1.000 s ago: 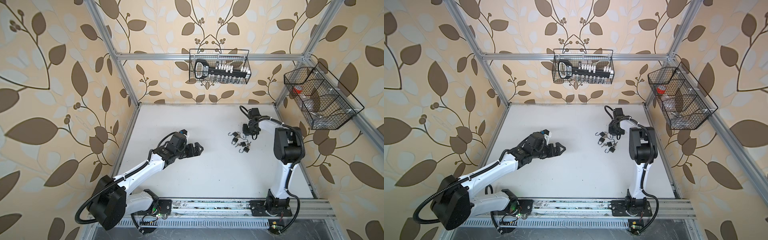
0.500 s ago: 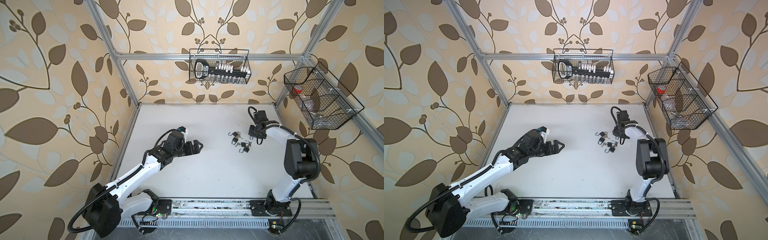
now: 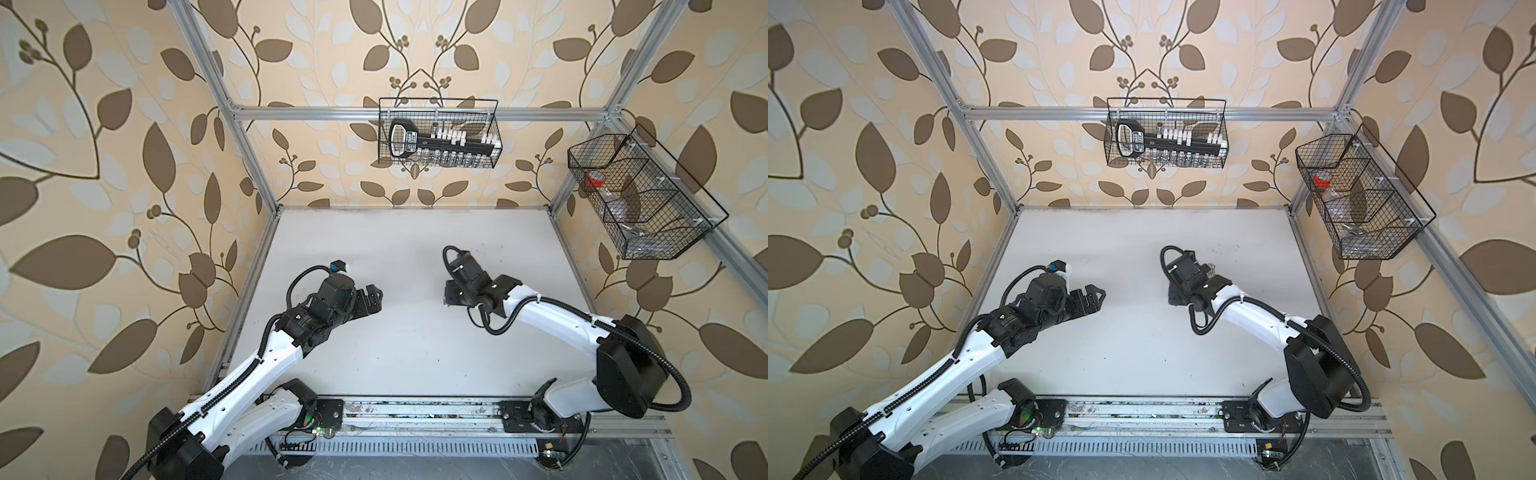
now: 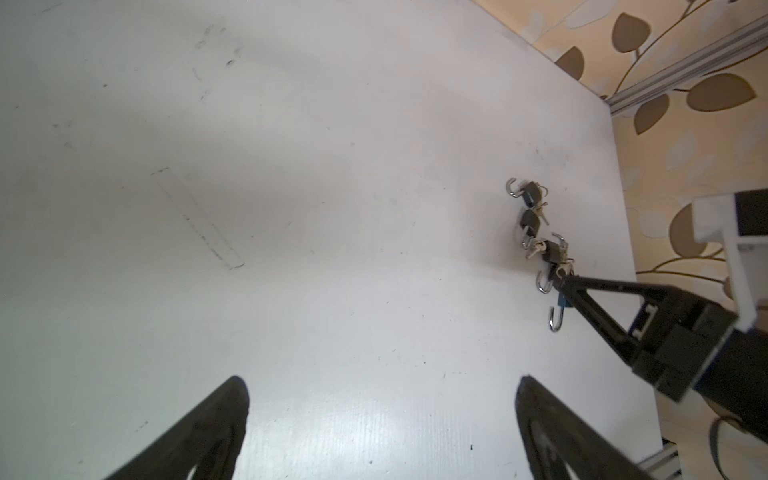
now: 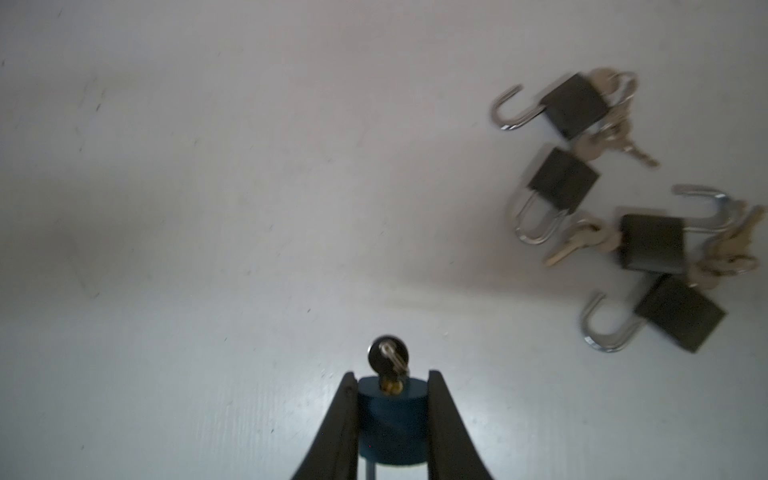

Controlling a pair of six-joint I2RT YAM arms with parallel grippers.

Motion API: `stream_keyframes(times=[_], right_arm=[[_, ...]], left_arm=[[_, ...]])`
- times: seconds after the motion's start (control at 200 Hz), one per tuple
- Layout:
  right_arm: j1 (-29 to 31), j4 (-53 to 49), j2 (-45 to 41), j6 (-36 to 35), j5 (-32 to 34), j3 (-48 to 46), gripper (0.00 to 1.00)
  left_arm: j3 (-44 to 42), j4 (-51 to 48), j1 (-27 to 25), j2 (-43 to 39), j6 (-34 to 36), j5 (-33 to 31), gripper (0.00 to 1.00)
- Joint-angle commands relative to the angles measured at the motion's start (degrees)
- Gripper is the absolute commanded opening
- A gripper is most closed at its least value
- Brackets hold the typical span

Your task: Lock with the key

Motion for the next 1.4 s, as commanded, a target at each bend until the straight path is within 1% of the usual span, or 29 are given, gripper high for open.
stream_keyframes(times=[0.0,0.09,0.2,0.395,0.515,0.58,0.74,0.905,0.95,1.07,1.095,1.165,1.27,1.395], right_arm=[[4.9,0.3,3.6,8.0,2.0,-0.4,0.16],[7.3,1.2,6.8,8.9,1.6,0.2,0.16],[7.9,1.3,9.3,8.8,1.4,0.4,0.16],[7.8,0.2,11.3,8.2,2.6,0.7,0.17],[7.8,0.1,12.0,8.1,2.4,0.8,0.18],[7.8,-0.1,12.6,8.0,2.4,0.8,0.17],[7.5,-0.1,13.7,8.0,2.2,0.7,0.19],[7.5,-0.1,14.0,7.5,1.6,1.1,0.26],[7.5,0.0,13.7,7.1,1.5,1.2,0.29],[7.5,1.4,11.7,4.9,0.8,0.5,0.42],[7.5,1.9,11.0,4.5,0.7,0.1,0.44],[7.5,2.1,9.2,3.0,0.9,-1.1,0.45],[7.3,1.9,5.6,1.3,1.6,-3.8,0.45],[7.1,1.2,2.7,0.9,1.6,-8.0,0.42]], left_arm=[[-0.4,-5.8,0.6,-0.2,0.0,-2.8,0.98],[0.0,-7.8,0.2,0.1,1.4,-2.2,0.97],[-0.3,-7.8,-2.7,-0.6,3.0,-2.1,0.97],[-3.4,-1.8,-10.4,-2.1,4.7,1.3,0.98],[-5.4,2.5,-13.3,-1.2,5.9,5.1,0.98],[-5.9,3.8,-14.7,-0.2,6.4,5.5,0.98],[-6.2,5.0,-16.9,2.0,6.7,4.7,0.98],[-6.7,6.1,-17.5,2.8,6.2,4.5,0.98],[-6.9,6.3,-17.5,3.1,5.6,4.5,0.99],[-6.7,7.3,-17.5,5.7,4.6,6.1,0.99],[-6.8,7.7,-17.5,6.2,4.3,6.6,0.98],[-7.1,9.1,-18.0,7.0,4.1,7.2,0.99],[-6.2,9.3,-20.2,7.9,4.3,5.8,0.98],[-6.0,11.1,-23.4,9.3,3.8,4.6,0.98]])
